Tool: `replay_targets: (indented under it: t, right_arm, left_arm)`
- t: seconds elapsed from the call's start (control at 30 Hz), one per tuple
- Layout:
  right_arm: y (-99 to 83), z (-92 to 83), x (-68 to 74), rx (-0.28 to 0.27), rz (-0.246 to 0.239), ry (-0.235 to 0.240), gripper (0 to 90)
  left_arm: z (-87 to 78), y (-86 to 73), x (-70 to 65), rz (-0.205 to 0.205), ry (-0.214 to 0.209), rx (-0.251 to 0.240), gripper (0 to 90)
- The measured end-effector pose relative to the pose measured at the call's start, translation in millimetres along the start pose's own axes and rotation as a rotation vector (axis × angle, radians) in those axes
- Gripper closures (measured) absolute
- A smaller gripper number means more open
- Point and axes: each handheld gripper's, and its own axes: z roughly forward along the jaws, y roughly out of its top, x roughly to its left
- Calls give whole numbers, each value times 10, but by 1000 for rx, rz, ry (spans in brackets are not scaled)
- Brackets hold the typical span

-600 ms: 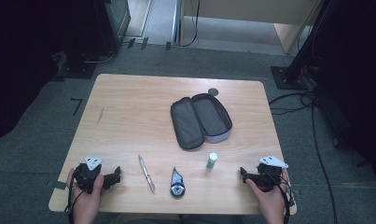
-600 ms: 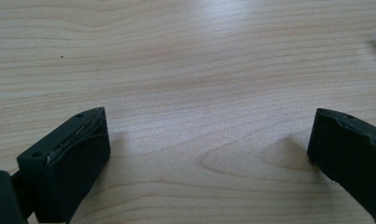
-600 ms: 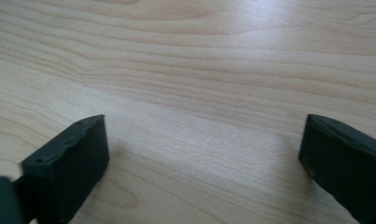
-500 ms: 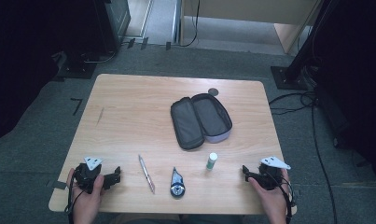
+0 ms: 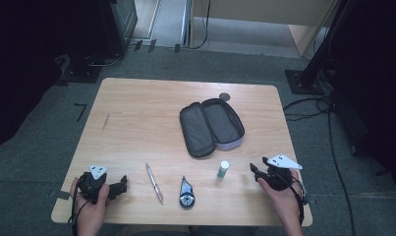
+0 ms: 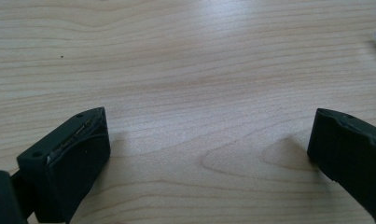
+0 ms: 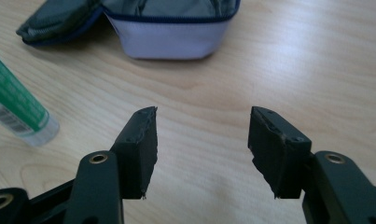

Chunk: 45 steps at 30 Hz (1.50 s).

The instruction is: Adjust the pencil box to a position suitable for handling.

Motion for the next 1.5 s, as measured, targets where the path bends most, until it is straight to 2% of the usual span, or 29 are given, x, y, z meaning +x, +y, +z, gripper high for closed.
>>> replay_targets:
  t: [0.1, 0.3, 0.43, 0.47, 0.5, 0.53, 0.57, 0.73, 0.77, 0.87, 0.97, 1.03, 1.33, 1.37, 1.4, 1.47, 1.5]
  right_arm:
    - [138, 16, 42, -14, -32, 13, 439]
    - [307, 32, 73, -31, -59, 33, 455]
    - [419, 63, 82, -33, -79, 69, 468]
    - [469, 84, 99, -33, -100, 83, 472]
    - [469, 84, 99, -33, -100, 83, 472]
    - [523, 115, 117, -35, -131, 100, 474]
    - [523, 115, 117, -35, -131, 100, 474]
    - [622, 220, 159, -35, -193, 122, 493]
    - [661, 284, 172, -25, -210, 144, 499]
    - [687, 342, 175, -22, -218, 172, 506]
    - [741, 462, 197, -1, -271, 238, 507]
    - [764, 526, 194, 0, -289, 252, 515]
    - [813, 711, 165, 22, -304, 259, 531]
    - [816, 754, 184, 28, -331, 265, 522]
    - [816, 754, 184, 28, -331, 265, 522]
    - [834, 804, 214, 39, -370, 278, 510]
    - [834, 804, 214, 39, -370, 278, 510]
  left_arm:
    - [1, 0, -1, -2, 0, -1, 0]
    - [-1, 0, 1, 1, 0, 1, 0]
    - [-2, 0, 2, 3, 0, 2, 0]
    - [-1, 0, 2, 3, 0, 2, 0]
    - [-1, 0, 2, 3, 0, 2, 0]
    - [-1, 0, 2, 3, 0, 2, 0]
    - [0, 0, 1, 1, 0, 1, 0]
    - [-1, 0, 2, 3, 1, 1, 0]
    - [0, 0, 2, 2, 0, 1, 0]
    - [-1, 0, 2, 3, 1, 1, 0]
    - [0, 0, 2, 3, 0, 1, 0]
    - [0, 0, 2, 3, 0, 1, 0]
    - [0, 0, 3, 3, -1, 1, 0]
    - [0, 0, 3, 4, -1, 1, 0]
    - [0, 0, 3, 4, -1, 1, 0]
    - [0, 1, 4, 5, -1, 2, 0]
    - [0, 1, 4, 5, -1, 1, 0]
